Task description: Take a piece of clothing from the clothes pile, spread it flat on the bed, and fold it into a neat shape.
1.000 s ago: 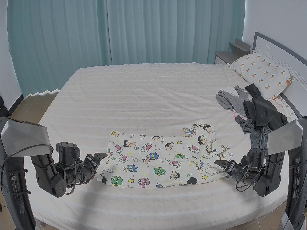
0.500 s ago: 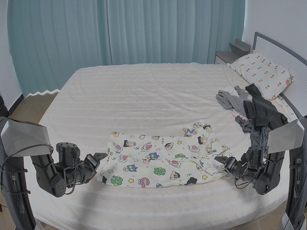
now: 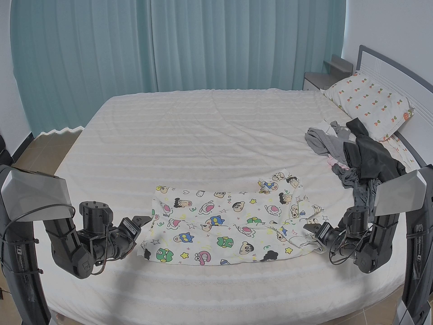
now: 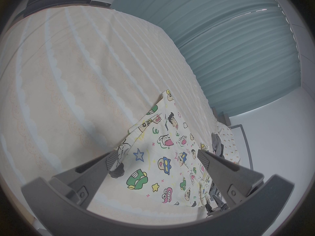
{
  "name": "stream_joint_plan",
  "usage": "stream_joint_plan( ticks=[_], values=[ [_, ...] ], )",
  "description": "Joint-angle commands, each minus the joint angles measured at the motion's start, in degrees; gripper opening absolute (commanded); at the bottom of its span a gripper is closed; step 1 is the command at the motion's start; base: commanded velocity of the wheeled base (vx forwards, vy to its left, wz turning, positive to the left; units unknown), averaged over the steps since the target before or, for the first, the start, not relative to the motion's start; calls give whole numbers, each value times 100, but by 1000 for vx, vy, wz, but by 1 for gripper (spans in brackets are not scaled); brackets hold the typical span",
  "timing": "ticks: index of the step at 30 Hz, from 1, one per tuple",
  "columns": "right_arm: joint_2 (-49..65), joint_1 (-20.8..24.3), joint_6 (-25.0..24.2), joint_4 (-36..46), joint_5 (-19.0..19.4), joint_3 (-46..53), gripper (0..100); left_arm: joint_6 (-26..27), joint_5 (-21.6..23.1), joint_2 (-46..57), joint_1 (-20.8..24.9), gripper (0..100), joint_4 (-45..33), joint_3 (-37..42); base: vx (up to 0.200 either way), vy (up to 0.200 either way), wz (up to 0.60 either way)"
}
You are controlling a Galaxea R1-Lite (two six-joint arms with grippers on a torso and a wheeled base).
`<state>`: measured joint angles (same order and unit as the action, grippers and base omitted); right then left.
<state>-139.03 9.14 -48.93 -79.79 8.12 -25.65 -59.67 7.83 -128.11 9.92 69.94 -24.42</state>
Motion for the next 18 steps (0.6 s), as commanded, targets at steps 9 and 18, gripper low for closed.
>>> stream_joint_plan(
  ticks=[9, 18],
  values=[
    [131, 9, -2, -2, -65, 113, 0, 0, 0, -3, 1, 100, 2, -2, 0, 0, 0],
    [676, 184, -29, -63, -241, 596, 0, 0, -9, -3, 1, 100, 2, -2, 0, 0, 0]
  ],
)
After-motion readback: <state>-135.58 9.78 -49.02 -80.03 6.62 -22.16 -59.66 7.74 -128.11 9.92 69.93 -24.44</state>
